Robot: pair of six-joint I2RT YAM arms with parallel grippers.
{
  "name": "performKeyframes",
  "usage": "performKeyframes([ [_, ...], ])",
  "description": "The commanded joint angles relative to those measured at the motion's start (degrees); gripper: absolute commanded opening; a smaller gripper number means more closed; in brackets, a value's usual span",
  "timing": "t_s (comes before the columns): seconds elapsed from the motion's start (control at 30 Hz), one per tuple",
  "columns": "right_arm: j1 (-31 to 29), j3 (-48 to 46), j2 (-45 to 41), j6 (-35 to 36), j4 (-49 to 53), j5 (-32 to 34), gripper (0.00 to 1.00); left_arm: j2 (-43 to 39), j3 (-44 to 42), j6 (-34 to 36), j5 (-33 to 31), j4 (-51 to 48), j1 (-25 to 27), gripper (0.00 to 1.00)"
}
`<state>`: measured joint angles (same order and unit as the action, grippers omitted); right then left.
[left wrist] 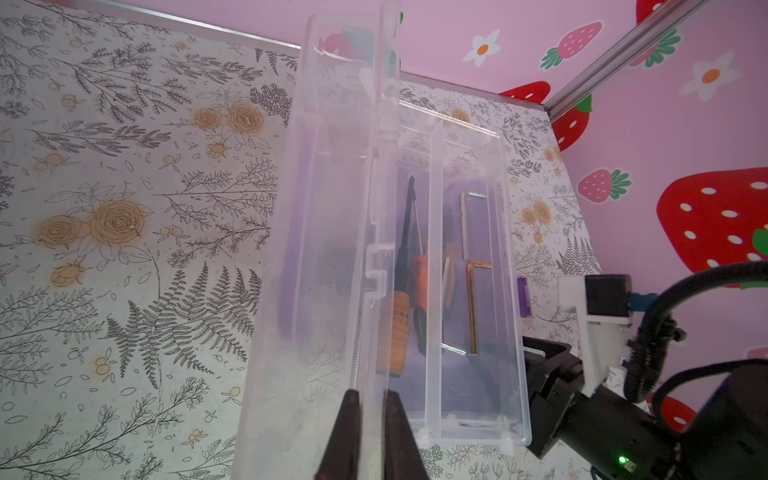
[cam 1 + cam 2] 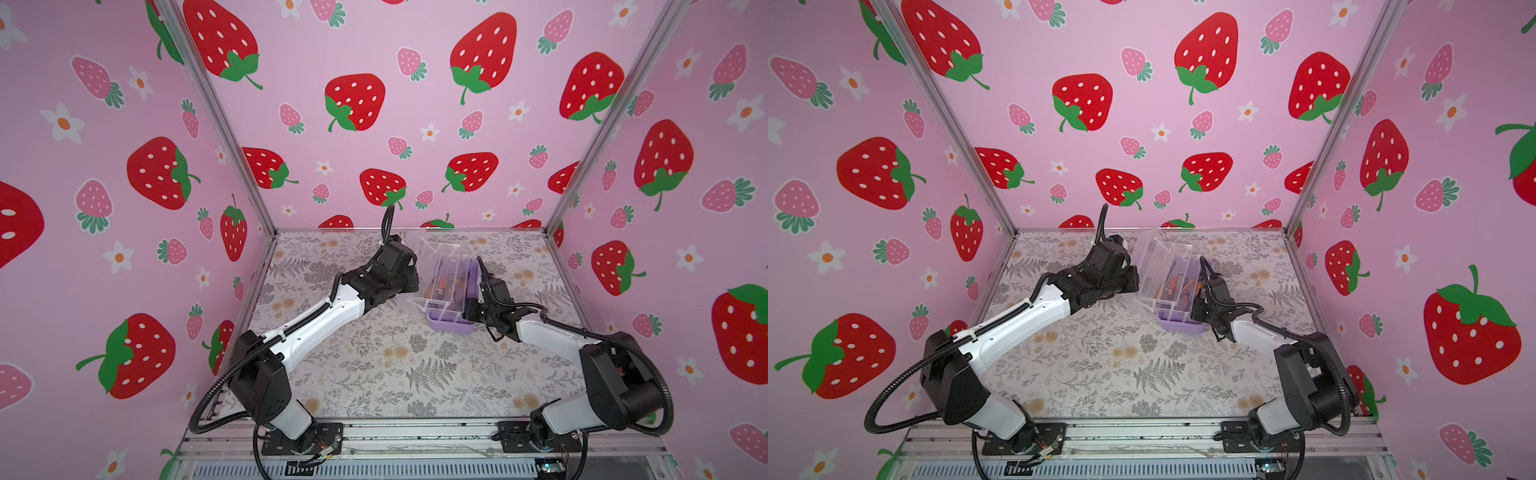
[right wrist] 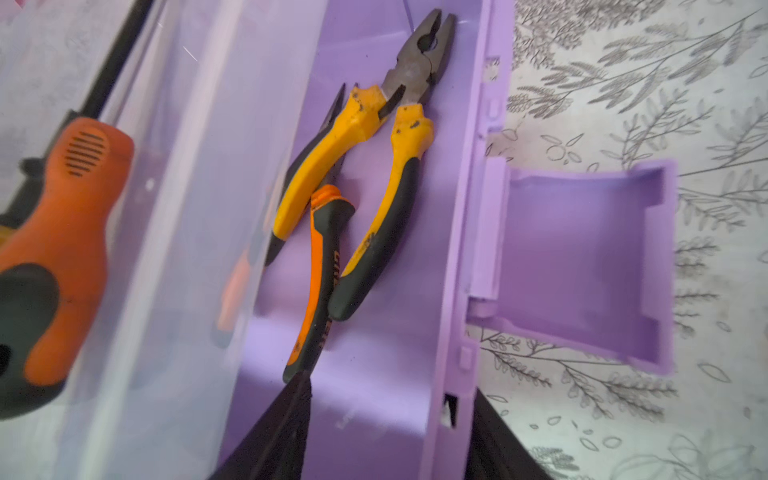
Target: Pack the tool kit
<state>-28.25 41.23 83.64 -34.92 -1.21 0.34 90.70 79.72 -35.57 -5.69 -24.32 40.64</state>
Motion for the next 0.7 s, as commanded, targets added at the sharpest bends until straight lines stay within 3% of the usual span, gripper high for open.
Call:
performKeyframes([
  [0.0,0.1,0.2,-2.7,-1.0,-4.4,-6.4,0.56,1.3,3.3,-3.1,16.9,5.3,4.1,0.05],
  [0.3,4.4,-5.1,-3.6,-3.6,-9.9,-12.1,0.59,3.9,6.5,-3.1,17.6,5.2,5.9,0.05],
  [0.57,6.7,-9.9,-4.2,-5.2,-17.4,-19.0,0.76,6.5,10.5,-2.7,17.8,3.9,8.1,0.05],
  [0.67,8.9,-11.9,-5.0,-6.0,-20.4,-22.3,0.73,7.0,11.5,-2.4,17.6,3.4,8.6,0.05],
])
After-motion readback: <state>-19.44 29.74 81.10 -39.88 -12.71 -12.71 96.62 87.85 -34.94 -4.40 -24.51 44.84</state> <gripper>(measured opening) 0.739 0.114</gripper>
